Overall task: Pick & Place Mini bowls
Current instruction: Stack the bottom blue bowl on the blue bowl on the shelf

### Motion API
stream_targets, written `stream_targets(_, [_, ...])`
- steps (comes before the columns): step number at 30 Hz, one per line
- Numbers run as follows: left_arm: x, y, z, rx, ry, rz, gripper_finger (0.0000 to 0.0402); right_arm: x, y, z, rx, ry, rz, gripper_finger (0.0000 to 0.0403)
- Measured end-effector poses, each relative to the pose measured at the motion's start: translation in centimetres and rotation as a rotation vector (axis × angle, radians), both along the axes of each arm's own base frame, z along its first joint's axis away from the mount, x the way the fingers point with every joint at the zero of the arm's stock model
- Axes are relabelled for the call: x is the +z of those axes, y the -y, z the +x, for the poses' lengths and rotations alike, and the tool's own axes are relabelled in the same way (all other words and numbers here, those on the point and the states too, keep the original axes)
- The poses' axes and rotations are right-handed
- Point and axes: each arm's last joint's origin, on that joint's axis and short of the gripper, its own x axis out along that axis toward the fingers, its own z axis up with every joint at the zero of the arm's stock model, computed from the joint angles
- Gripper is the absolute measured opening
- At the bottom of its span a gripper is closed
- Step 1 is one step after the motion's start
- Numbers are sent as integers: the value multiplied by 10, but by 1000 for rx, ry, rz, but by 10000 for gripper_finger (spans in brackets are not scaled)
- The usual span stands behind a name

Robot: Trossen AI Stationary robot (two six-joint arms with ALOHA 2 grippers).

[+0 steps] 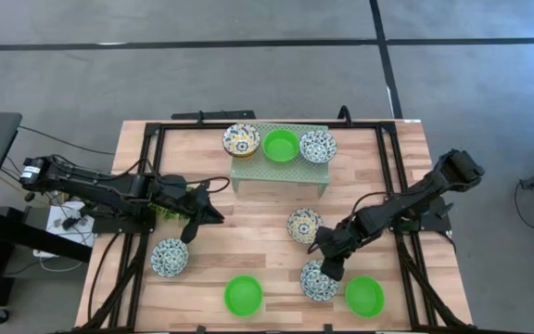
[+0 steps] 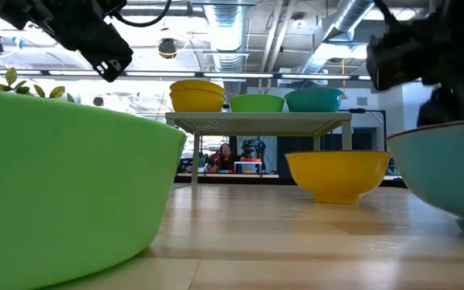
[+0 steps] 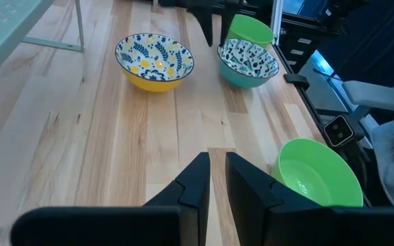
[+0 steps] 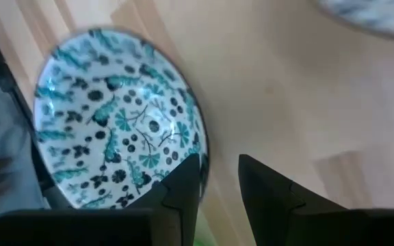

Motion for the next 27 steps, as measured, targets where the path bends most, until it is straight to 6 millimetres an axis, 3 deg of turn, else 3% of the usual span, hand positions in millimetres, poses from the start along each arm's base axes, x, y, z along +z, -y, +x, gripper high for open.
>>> stream_targets(11, [1, 0, 1, 0, 14, -2, 49, -35, -5, 11, 101, -84, -4, 95])
stream_targets(21, [2, 0, 1, -1, 17, -1, 49, -22, -7, 15, 136, 35, 31, 11])
stream_targets(27, [2, 0, 1, -2, 24, 2, 49, -10, -7, 16, 121, 59, 55, 17])
